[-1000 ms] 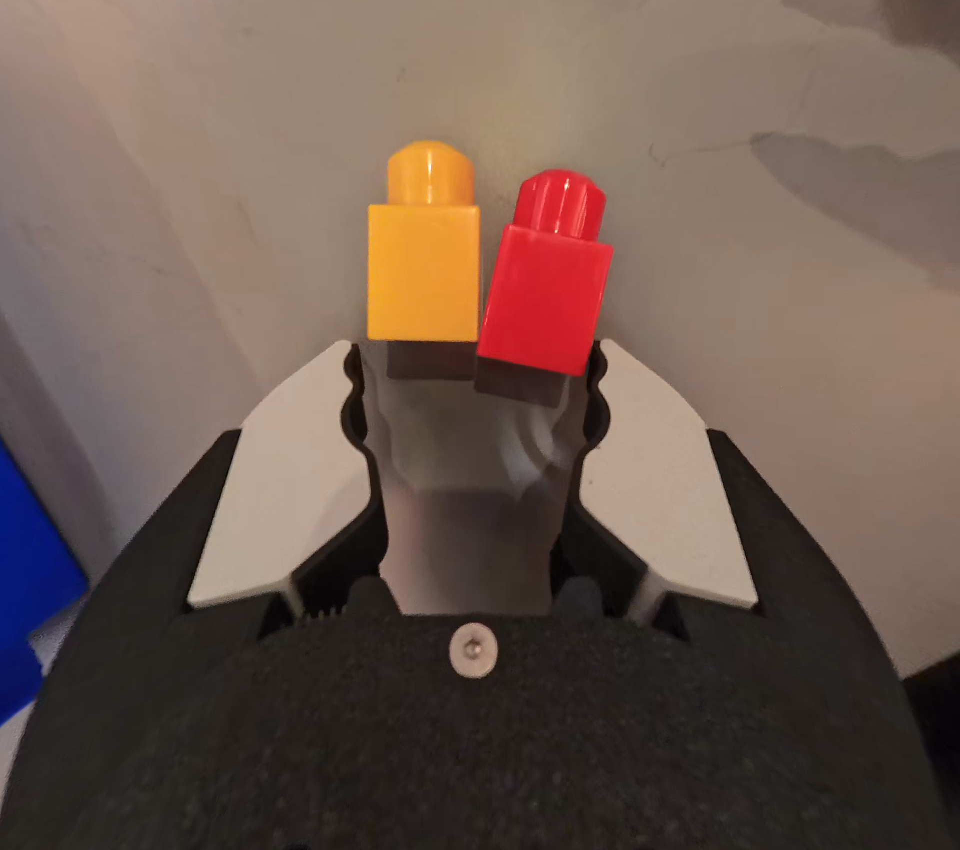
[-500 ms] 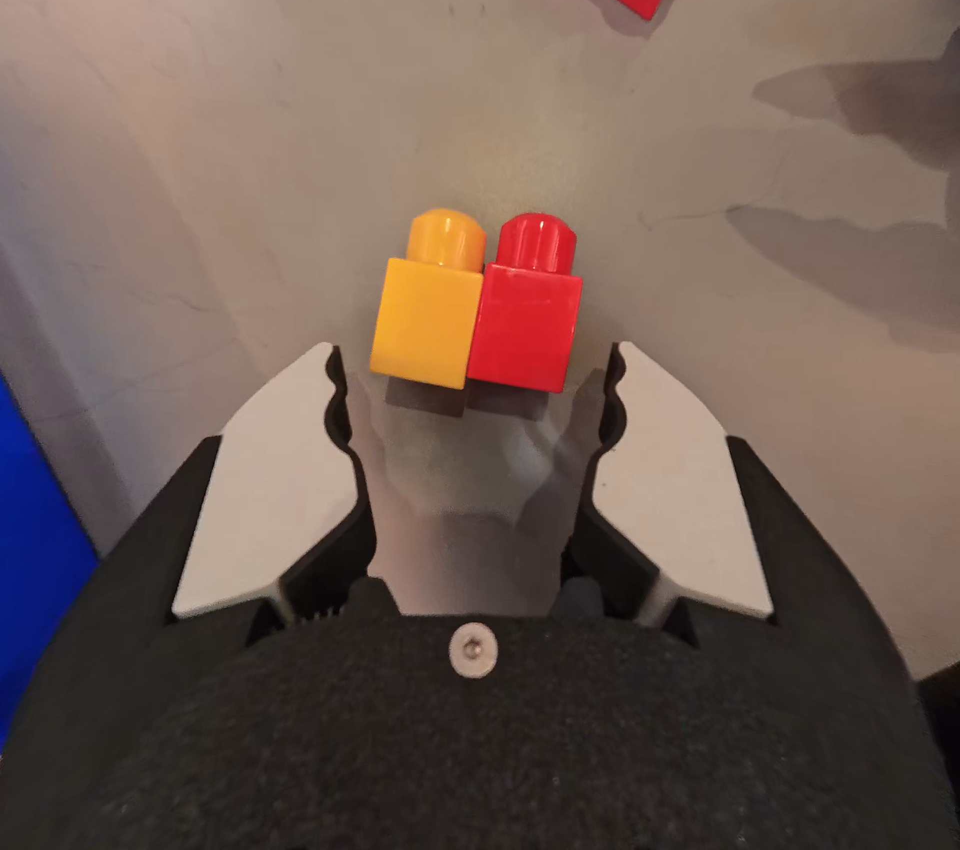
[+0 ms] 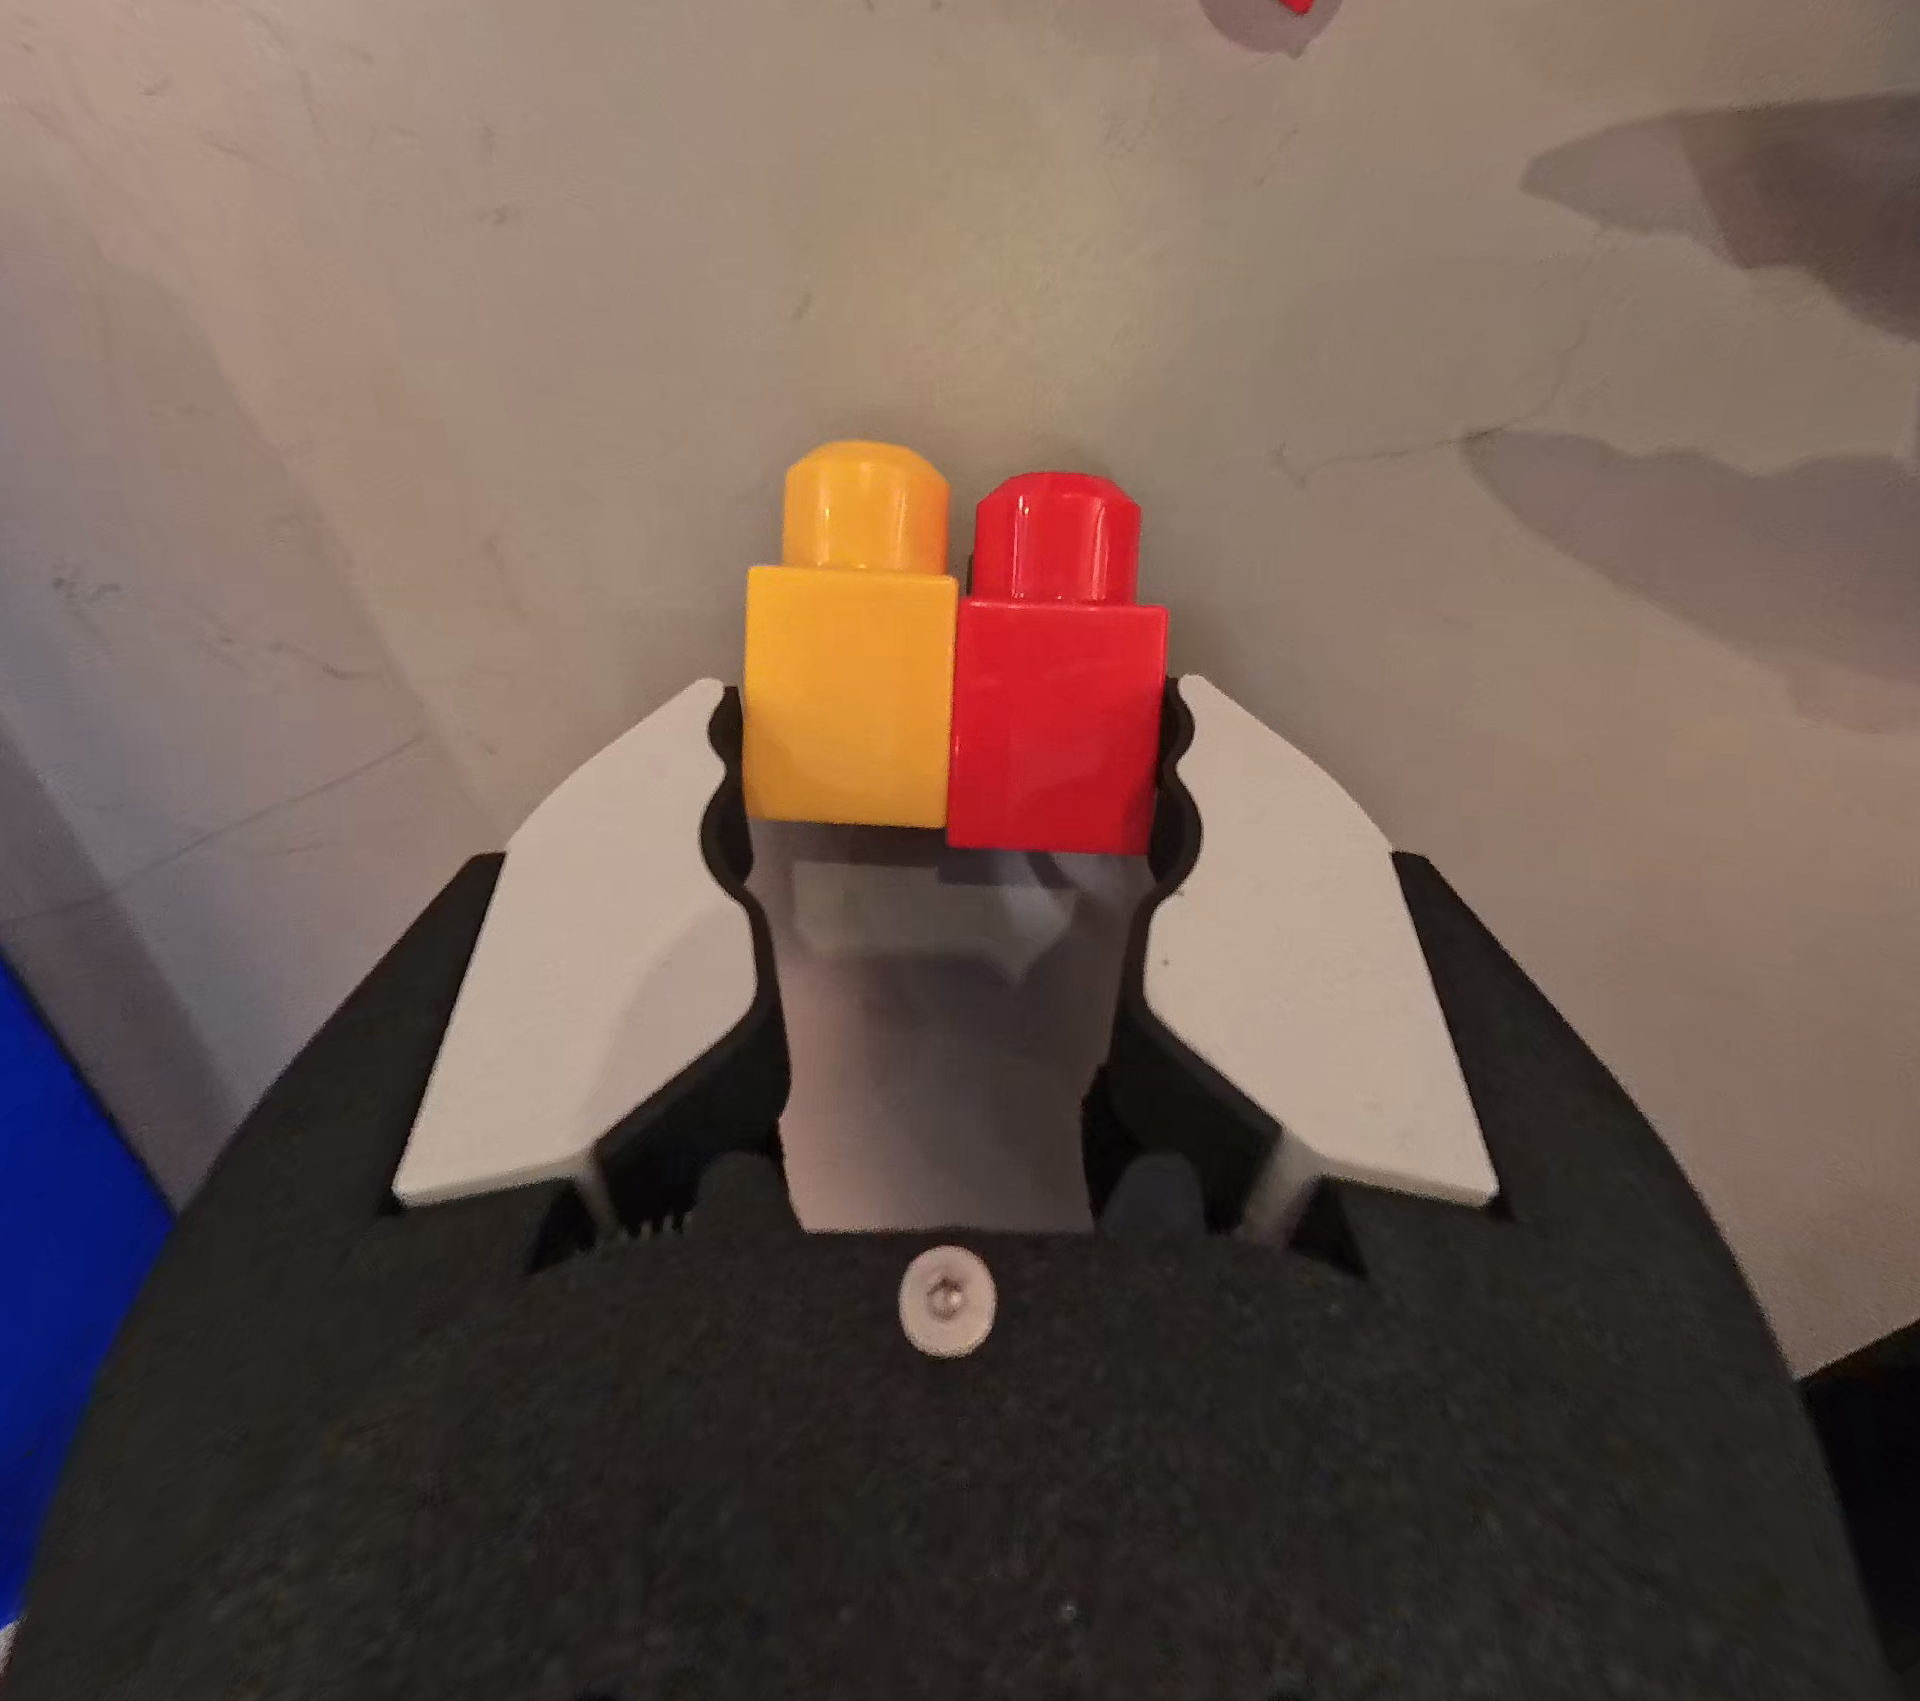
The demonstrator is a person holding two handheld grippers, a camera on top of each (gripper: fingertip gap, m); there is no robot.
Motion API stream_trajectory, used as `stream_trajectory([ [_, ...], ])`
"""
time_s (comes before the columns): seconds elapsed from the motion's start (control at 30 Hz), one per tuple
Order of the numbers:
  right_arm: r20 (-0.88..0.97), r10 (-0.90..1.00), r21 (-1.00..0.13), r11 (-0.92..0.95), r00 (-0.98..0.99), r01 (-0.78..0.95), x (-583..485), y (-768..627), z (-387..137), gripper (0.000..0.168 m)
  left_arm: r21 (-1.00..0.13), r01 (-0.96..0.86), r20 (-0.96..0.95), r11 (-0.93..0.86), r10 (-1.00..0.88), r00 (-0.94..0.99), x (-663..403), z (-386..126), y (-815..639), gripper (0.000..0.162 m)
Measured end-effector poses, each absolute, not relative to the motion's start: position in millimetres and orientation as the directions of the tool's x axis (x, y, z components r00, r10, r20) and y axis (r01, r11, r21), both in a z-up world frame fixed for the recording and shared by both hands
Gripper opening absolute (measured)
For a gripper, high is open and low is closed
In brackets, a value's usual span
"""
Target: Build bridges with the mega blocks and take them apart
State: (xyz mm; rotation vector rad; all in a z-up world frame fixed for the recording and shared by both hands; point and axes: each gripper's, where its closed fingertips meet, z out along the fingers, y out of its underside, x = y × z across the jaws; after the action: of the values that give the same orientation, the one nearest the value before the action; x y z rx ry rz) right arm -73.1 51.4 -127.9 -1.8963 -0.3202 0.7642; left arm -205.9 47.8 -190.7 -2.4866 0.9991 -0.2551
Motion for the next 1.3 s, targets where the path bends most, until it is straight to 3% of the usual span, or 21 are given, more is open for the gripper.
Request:
stream_trajectory([
  [0.23, -0.367, 0.532, -0.889, -0.443, 0.763, -0.119, -72.7, 51.6, -127.7, 0.038, -0.481, -0.612, 0.0, -0.627, -0.699, 0.716, -206.5, -189.8, 47.7, 0.075],
  [0.5, -0.345, 0.552, -0.9, -0.425, 0.759, -0.1, -74.2, 49.8, -124.2, 0.038, -0.705, -0.549, -0.014, -0.45, -0.764, 0.645, -192.7, -157.5, 59.9, 0.075],
  [0.6, -0.287, 0.6, -0.916, -0.401, 0.747, -0.03, -74.8, 47.5, -116.5, 0.043, -0.809, -0.479, 0.011, -0.34, -0.824, 0.567, -185.7, -138.1, 63.1, 0.074],
  [0.73, -0.083, 0.691, -0.927, -0.317, 0.718, 0.198, -68.2, 41.6, -77.2, 0.042, -0.885, -0.403, 0.019, -0.234, -0.882, 0.471, -185.1, -118.6, 65.7, 0.072],
  [0.8, 0.099, 0.722, -0.879, -0.259, 0.684, 0.4, -61.6, 45.3, -61.0, 0.047, -0.905, -0.364, 0.04, -0.22, -0.896, 0.443, -186.0, -110.5, 65.1, 0.072],
  [0.87, 0.256, 0.759, -0.762, -0.223, 0.599, 0.608, -54.9, 54.4, -58.1, 0.053, -0.902, -0.363, 0.056, -0.234, -0.897, 0.439, -189.4, -111.3, 66.0, 0.072],
  [0.97, 0.327, 0.849, -0.563, -0.178, 0.415, 0.807, -53.2, 67.7, -76.5, 0.057, -0.89, -0.375, 0.08, -0.257, -0.901, 0.427, -192.8, -116.7, 62.0, 0.072],
  [1.03, 0.325, 0.896, -0.467, -0.125, 0.301, 0.876, -55.4, 78.5, -94.0, 0.059, -0.871, -0.42, 0.057, -0.255, -0.902, 0.429, -194.7, -124.2, 60.3, 0.072],
  [1.3, 0.252, 0.968, -0.328, 0.071, 0.015, 0.942, -75.8, 112.0, -148.0, 0.061, -0.866, -0.428, 0.069, -0.258, -0.91, 0.41, -197.9, -130.8, 55.2, 0.072],
])
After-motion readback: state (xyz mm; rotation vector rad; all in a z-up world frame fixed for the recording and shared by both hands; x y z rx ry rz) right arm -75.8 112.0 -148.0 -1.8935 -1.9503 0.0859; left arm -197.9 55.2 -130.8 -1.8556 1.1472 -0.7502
